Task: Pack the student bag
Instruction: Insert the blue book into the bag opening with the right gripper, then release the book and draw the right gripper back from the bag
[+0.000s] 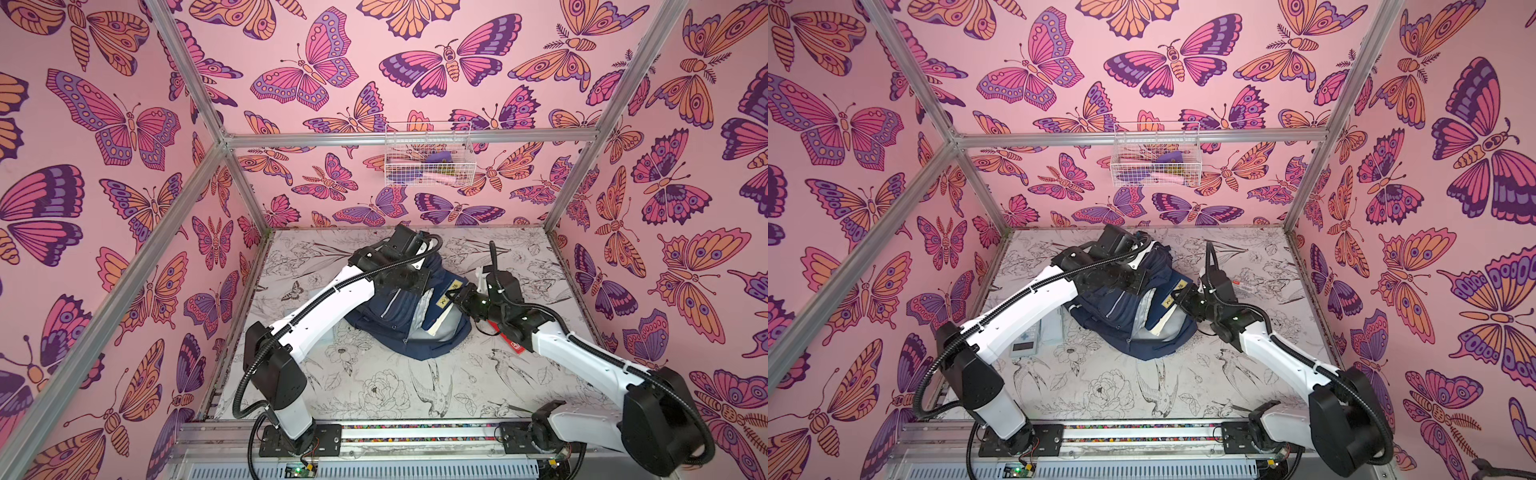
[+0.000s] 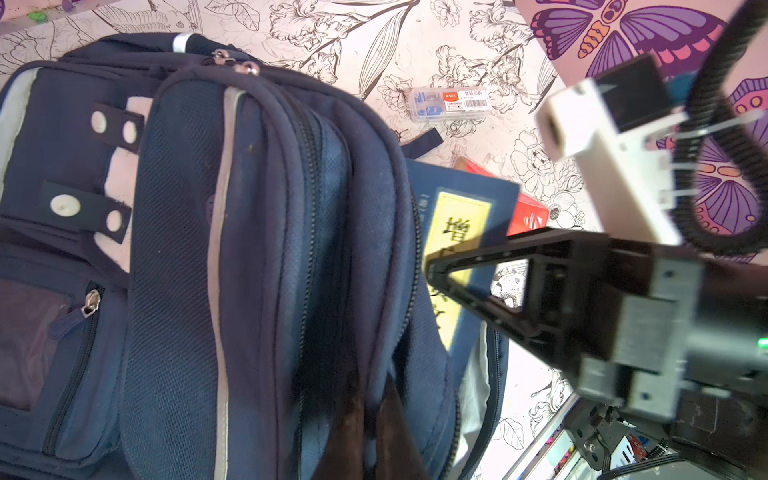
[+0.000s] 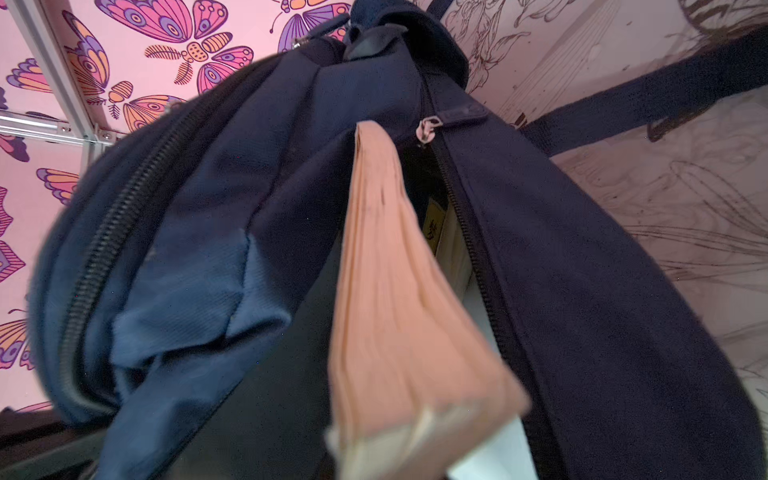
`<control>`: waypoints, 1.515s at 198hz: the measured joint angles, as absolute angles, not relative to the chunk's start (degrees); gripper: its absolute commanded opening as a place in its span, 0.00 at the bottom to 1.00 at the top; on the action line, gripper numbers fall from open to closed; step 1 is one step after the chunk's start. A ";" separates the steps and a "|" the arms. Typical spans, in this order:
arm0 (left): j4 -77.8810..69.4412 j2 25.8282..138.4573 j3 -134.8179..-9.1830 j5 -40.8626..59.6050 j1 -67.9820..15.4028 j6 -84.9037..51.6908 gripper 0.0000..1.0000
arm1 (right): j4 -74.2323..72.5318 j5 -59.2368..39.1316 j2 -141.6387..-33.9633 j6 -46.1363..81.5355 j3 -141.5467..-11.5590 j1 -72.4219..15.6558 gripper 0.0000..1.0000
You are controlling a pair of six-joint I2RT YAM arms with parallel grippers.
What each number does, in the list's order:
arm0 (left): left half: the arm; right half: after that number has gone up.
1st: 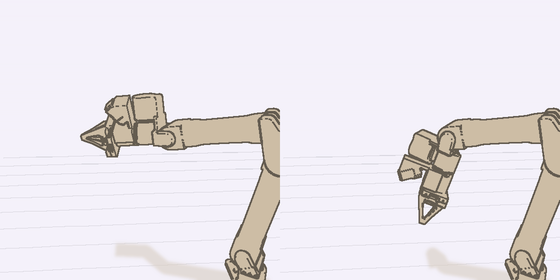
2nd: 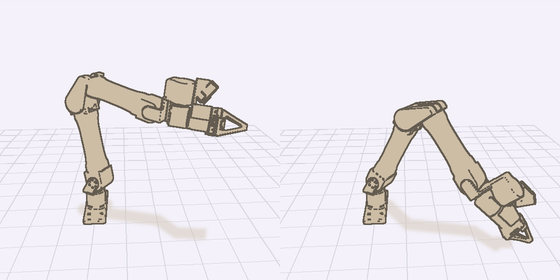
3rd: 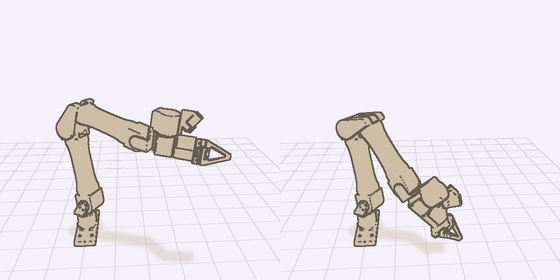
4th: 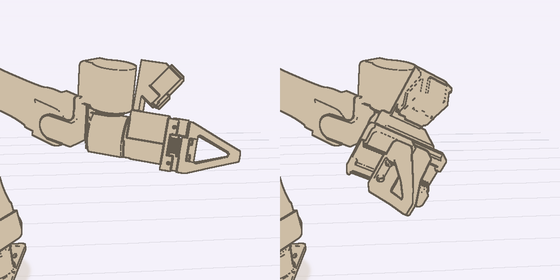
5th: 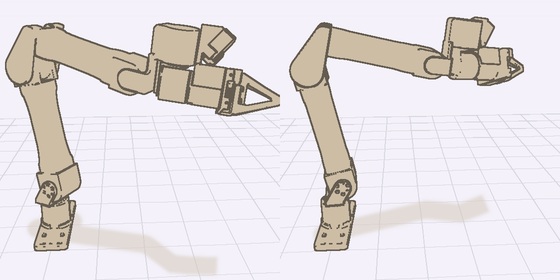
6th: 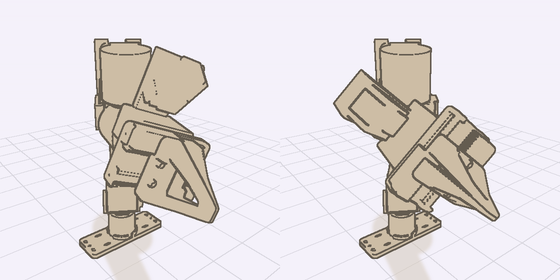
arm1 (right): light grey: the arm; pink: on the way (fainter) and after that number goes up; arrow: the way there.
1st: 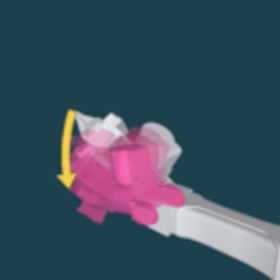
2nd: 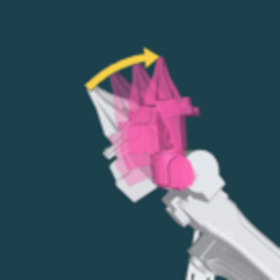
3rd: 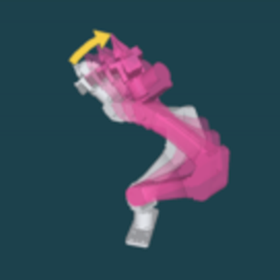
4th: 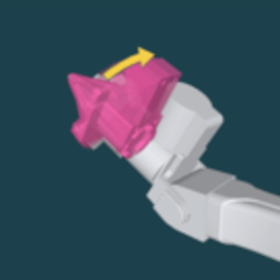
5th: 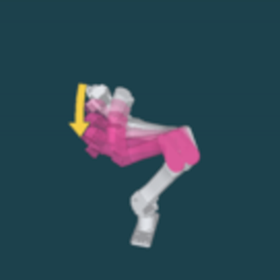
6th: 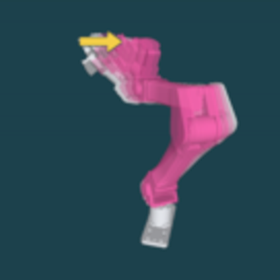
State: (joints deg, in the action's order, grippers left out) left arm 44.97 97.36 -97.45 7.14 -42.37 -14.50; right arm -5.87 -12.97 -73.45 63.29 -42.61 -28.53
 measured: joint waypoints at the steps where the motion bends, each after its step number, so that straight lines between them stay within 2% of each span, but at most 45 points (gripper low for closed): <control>1: 44.97 97.36 -97.45 7.14 -42.37 -14.50 0.00 | -6.13 -12.84 -73.80 63.40 -42.61 -28.71 0.00; 81: 44.93 97.41 -97.01 8.12 -41.91 -14.52 0.00 | -14.15 -11.33 -88.64 67.53 -46.87 -36.14 0.00; 139: 43.94 97.19 -95.66 9.69 -41.91 -14.66 0.00 | -13.63 -11.53 -95.81 67.48 -51.99 -36.51 0.00; 144: 43.81 97.17 -95.46 9.72 -41.91 -14.63 0.00 | -13.23 -11.33 -95.77 67.48 -51.99 -36.51 0.01; 163: 43.03 96.77 -94.43 9.93 -41.91 -14.63 0.00 | -11.99 -10.68 -95.44 67.33 -51.99 -36.42 0.16; 180: 42.28 96.25 -93.34 10.22 -41.85 -14.66 0.00 | -10.02 -10.20 -94.70 66.81 -51.81 -36.18 0.38; 211: 41.45 95.94 -92.31 10.96 -41.41 -14.90 0.00 | -5.19 -8.95 -90.74 64.93 -48.88 -35.16 0.51; 266: 40.05 95.96 -91.05 13.65 -40.60 -16.91 0.00 | 8.95 -5.10 -75.31 56.84 -47.46 -34.52 0.60; 300: 38.68 96.95 -90.48 15.25 -40.40 -18.44 0.00 | 16.88 -3.84 -69.97 51.22 -47.48 -34.52 0.51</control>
